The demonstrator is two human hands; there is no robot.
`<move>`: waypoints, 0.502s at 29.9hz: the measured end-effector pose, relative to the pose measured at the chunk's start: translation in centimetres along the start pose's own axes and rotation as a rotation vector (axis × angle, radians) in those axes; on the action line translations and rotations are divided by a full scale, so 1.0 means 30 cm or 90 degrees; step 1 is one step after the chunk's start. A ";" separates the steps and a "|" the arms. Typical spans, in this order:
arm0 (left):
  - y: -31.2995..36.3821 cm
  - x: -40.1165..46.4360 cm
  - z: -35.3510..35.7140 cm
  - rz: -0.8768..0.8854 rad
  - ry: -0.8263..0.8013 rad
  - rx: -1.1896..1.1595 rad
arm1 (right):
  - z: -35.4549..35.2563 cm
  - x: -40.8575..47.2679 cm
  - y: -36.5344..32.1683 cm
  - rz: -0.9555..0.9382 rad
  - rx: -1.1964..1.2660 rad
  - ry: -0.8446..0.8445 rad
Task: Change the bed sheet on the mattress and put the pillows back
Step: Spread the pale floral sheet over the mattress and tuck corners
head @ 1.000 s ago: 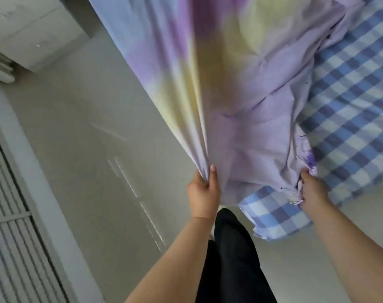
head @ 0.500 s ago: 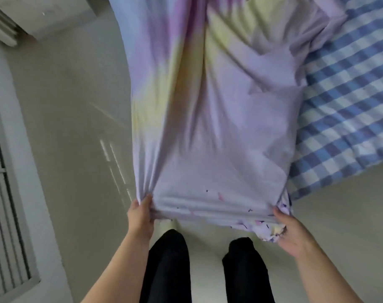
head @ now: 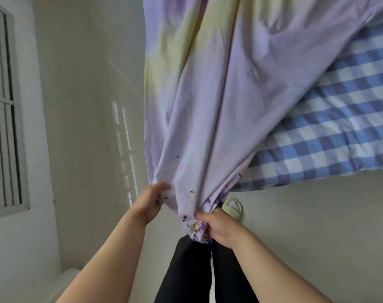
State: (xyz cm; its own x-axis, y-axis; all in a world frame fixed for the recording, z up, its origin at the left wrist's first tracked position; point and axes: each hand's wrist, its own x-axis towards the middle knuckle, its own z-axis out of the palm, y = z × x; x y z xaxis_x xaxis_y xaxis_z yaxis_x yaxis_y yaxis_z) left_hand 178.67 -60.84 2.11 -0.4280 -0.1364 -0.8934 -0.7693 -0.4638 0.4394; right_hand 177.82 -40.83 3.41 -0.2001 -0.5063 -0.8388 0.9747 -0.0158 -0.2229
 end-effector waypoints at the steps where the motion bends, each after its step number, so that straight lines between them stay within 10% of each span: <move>1: -0.019 -0.002 -0.010 0.017 0.030 -0.047 | 0.012 0.006 0.007 -0.003 0.015 -0.007; 5: -0.087 -0.019 -0.085 0.030 0.104 -0.030 | 0.036 0.030 -0.068 -0.059 0.156 -0.028; 15: -0.007 -0.099 -0.190 0.007 -0.099 0.150 | 0.062 -0.108 -0.392 -0.293 0.296 -0.095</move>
State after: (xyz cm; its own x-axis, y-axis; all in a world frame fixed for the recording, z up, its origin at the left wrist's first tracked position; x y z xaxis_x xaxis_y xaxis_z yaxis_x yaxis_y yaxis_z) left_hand 182.82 -65.32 4.13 -0.4911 0.0046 -0.8711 -0.8454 -0.2436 0.4753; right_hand 167.19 -40.60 9.68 -0.6217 -0.4732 -0.6241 0.7419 -0.6112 -0.2756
